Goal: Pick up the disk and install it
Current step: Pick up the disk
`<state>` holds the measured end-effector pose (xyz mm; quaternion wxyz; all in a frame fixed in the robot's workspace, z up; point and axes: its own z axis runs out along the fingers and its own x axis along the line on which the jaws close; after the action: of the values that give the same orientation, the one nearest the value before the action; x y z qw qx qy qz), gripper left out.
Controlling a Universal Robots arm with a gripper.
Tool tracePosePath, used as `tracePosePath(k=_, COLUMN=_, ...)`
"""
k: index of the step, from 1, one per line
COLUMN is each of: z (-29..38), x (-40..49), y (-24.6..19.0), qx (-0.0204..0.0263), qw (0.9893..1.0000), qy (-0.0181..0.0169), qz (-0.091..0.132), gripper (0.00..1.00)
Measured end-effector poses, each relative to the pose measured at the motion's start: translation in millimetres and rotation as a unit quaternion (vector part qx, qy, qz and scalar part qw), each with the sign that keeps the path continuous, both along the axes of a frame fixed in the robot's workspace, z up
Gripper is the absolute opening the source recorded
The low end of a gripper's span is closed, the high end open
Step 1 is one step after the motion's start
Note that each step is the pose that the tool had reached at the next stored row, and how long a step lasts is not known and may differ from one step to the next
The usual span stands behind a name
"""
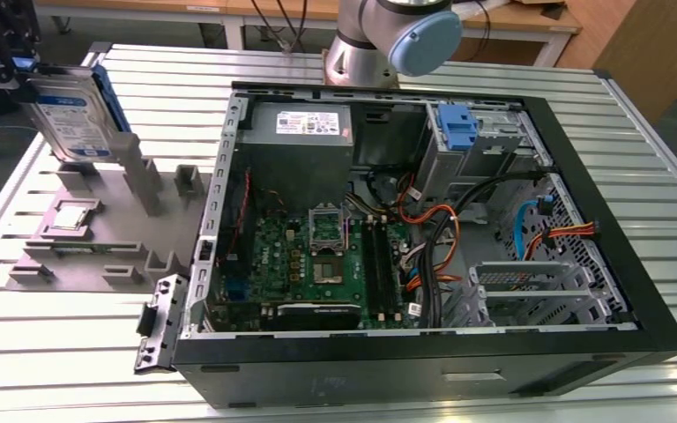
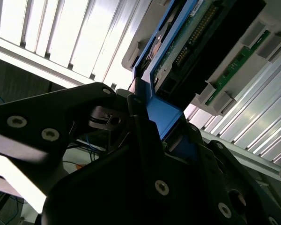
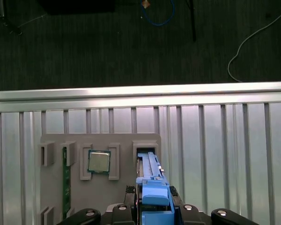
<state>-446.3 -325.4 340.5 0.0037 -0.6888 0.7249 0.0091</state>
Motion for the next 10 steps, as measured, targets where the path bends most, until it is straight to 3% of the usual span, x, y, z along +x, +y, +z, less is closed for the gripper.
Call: tracePosePath(k=10, z=4.7, x=0.0, y=0.0, qx=0.0, qw=1.0, qy=0.0, qz=0.0, gripper=0.37)
